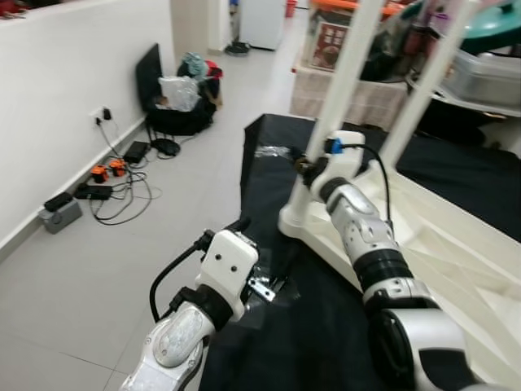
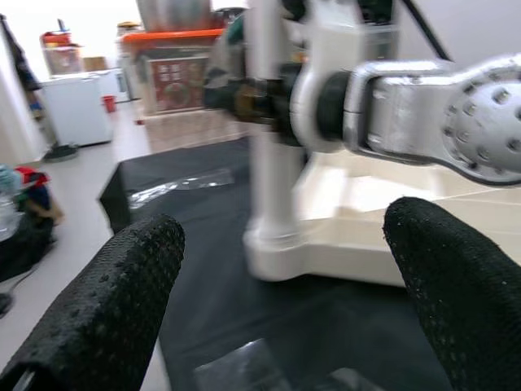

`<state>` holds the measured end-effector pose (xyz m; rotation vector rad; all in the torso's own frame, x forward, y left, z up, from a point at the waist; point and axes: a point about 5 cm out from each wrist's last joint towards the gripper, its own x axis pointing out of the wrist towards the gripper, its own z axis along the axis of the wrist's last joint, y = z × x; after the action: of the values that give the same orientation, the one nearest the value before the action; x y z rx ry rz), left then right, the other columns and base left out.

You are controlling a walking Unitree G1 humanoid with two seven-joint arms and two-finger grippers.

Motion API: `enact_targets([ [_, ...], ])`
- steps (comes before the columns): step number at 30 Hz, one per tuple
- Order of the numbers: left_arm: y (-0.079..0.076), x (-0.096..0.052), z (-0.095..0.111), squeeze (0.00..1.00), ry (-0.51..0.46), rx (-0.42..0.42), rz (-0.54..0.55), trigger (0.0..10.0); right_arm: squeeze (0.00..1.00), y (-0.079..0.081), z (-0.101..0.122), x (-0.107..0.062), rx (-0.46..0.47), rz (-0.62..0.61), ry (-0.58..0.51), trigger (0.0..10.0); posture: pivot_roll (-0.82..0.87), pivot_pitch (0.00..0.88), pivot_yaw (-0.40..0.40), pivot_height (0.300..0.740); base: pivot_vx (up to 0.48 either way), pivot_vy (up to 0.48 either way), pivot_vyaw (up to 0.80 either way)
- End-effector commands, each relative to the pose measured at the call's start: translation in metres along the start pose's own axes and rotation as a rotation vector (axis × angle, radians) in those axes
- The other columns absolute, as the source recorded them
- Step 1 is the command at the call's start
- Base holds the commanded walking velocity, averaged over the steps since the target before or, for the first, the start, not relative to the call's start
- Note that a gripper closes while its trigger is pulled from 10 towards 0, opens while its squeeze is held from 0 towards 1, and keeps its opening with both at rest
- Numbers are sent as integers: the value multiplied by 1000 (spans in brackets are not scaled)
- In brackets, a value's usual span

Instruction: Building children table

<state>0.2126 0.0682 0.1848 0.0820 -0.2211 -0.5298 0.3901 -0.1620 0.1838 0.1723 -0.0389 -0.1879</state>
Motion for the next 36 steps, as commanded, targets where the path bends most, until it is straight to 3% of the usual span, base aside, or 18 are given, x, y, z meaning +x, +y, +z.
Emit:
enact_targets([
  [1, -1, 1, 0, 0, 3, 6, -2, 10000, 0, -20, 3, -4, 11, -211, -12, 0, 96, 0, -111, 740, 0, 0, 0],
  [6, -1, 1, 0, 0, 2, 7, -1, 10000, 0, -6, 6, -8, 11, -228, -12, 0, 93, 0, -111, 740, 0, 0, 0],
  [7, -1, 1, -1, 0, 3, 7, -1, 10000, 0, 4, 6, -9, 22, -191, -6, 10000, 90, 0, -111, 740, 0, 0, 0],
  [10, -1, 1, -1, 0, 3, 6, 0, 10000, 0, 12, 7, -10, 34, -151, -6, 10000, 89, 0, -113, 740, 0, 0, 0],
  [11, -1, 1, -1, 0, 4, 6, 0, 10000, 1000, 20, 10, -9, 55, -92, -22, 10000, 89, 0, -113, 740, 0, 0, 0],
  [16, -1, 1, -1, 0, 3, 6, 0, 10000, 1000, 26, 25, -6, 39, -49, -80, 10000, 89, 0, -111, 740, 0, 0, 0],
  [17, 0, 1, 0, 0, 2, 6, 0, 10000, 0, 30, 37, -1, 30, 12, -111, 10000, 89, 0, -111, 740, 0, 0, 0],
  [22, 0, 1, 0, 0, 1, 7, 0, 10000, 0, 40, 53, 7, 38, 210, -123, 10000, 89, 0, -112, 740, 0, 0, 0],
  [23, 0, 2, 0, 0, 0, 7, 1, 10000, 0, 41, 55, 9, 51, 293, -103, 10000, 88, 0, -111, 740, 0, 0, 0],
  [24, 0, 2, 0, 0, -1, 6, 1, 10000, 0, 45, 53, 8, 68, 484, -65, 10000, 86, 0, -112, 740, 0, 0, 0],
  [25, 0, 2, 0, 0, -1, 6, 1, 10000, 0, 45, 53, 8, 68, 484, -65, 10000, 86, 0, -112, 740, 0, 0, 0],
  [26, -1, 2, 0, 0, -1, 5, 1, 10000, 0, 46, 52, 6, 83, 612, -41, 10000, 88, 0, -114, 740, 0, 0, 0],
  [27, -1, 2, 0, 0, -2, 5, -1, 10000, 0, 47, 46, 0, 78, 794, -4, 10000, 88, 0, -114, 740, 0, 0, 0],
  [28, -1, 2, 0, 0, -2, 5, -1, 10000, 0, 47, 46, 0, 78, 794, -4, 10000, 88, 0, -114, 740, 0, 0, 0],
  [29, -1, 2, 0, 0, -1, 5, -3, 10000, 0, 46, 36, -11, 49, 997, 33, 10000, 91, 0, -113, 740, 0, 0, 0],
  [30, -1, 2, 0, 0, -1, 5, -3, 10000, 0, 46, 36, -11, 49, 997, 33, 10000, 91, 0, -113, 740, 0, 0, 0],
  [34, -1, 2, 0, 0, -1, 5, -3, 10000, 0, 44, 18, -35, 55, 1341, 145, 10000, 99, 0, -115, 740, 0, 0, 0],
  [36, 0, 2, 0, 0, -1, 6, -3, 10000, 0, 46, 13, -39, 69, 1405, 175, 10000, 100, 0, -114, 740, 0, 0, 0],
])
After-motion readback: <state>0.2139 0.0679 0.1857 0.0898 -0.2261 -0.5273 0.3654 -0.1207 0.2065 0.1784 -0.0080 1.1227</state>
